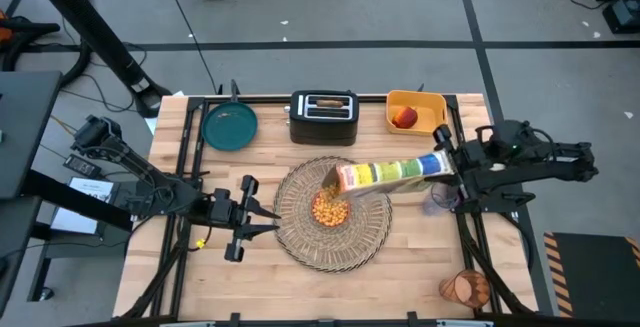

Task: Arrange a breakfast setting
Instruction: Pour the cereal from the yellow cereal box into the red bowl

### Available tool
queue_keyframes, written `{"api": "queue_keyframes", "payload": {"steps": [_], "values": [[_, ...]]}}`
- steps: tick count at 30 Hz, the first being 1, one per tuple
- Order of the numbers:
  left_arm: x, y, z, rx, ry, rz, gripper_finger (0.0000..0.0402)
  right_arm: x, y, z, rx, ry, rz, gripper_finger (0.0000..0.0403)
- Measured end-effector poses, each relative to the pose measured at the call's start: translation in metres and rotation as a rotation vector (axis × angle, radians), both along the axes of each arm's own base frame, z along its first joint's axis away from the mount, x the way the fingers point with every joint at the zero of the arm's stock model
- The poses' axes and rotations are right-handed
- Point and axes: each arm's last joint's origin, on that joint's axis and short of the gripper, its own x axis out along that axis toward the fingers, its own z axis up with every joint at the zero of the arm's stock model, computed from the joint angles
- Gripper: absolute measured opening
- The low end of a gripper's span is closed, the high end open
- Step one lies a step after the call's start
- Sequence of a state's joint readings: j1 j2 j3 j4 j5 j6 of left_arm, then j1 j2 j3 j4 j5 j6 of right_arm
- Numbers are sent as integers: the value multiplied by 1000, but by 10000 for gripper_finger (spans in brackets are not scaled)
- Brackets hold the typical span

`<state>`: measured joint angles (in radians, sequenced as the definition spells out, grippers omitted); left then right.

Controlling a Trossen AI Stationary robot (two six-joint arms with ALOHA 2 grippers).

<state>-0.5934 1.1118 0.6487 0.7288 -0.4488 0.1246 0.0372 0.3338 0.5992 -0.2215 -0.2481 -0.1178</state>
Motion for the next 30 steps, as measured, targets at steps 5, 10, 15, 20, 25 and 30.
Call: {"api": "queue_keyframes", "payload": {"steps": [5, 10, 15, 20, 25, 30], "values": [[0, 0, -1, 5, 9, 0, 94, -8, 0, 2, 9, -196, 7, 171], [4, 6, -3, 10, 29, 28, 94, -8, 0, -4, 33, -404, 16, 171], [19, 20, -11, 4, 65, 104, 94, 2, 0, -25, 82, -632, 27, 171], [40, 37, -21, -26, 56, 192, 94, 4, -1, -42, 121, -857, -4, 170], [62, 56, -33, -38, 18, 259, 109, 17, -1, -49, 131, -857, -8, 168], [83, 71, -42, -54, -64, 185, 168, 29, -1, -52, 134, -862, -35, 167]]}}
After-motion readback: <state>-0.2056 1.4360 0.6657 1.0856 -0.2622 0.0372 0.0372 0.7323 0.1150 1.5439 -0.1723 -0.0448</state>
